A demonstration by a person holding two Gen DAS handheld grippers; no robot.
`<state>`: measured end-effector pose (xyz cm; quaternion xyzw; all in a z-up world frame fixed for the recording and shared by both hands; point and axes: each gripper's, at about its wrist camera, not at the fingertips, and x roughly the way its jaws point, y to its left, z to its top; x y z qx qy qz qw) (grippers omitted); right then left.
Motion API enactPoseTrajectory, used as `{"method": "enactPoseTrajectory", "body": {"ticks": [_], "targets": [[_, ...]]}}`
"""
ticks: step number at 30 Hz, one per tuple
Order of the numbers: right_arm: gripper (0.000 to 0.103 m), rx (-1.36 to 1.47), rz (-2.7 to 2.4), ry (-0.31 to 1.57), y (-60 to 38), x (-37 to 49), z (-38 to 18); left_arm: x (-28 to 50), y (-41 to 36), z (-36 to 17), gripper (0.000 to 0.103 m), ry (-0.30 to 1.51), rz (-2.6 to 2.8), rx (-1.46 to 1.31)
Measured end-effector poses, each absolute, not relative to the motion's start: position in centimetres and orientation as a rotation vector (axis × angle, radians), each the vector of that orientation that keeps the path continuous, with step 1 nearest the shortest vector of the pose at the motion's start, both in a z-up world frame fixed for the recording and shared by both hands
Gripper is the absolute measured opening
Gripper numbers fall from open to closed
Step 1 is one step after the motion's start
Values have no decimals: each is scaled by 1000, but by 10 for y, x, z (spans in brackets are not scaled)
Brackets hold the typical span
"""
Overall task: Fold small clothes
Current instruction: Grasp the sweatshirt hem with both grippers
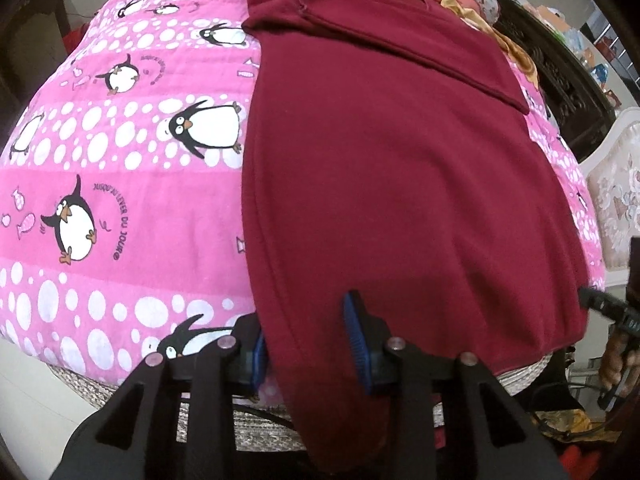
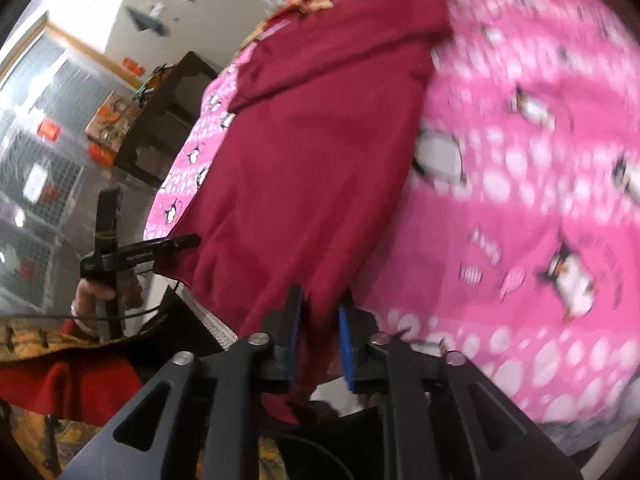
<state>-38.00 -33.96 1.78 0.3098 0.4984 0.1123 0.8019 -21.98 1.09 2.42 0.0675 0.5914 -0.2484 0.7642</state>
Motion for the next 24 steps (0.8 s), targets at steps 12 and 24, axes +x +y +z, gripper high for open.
{"method": "enactPoseTrajectory", "body": {"ticks": [12, 24], "targets": [[36, 533, 241, 1030, -326, -381, 34, -217, 3, 22, 41, 1288, -550, 147], [38, 564, 244, 1061, -325, -375, 23, -220, 4, 22, 49, 1306, -607, 157]]}}
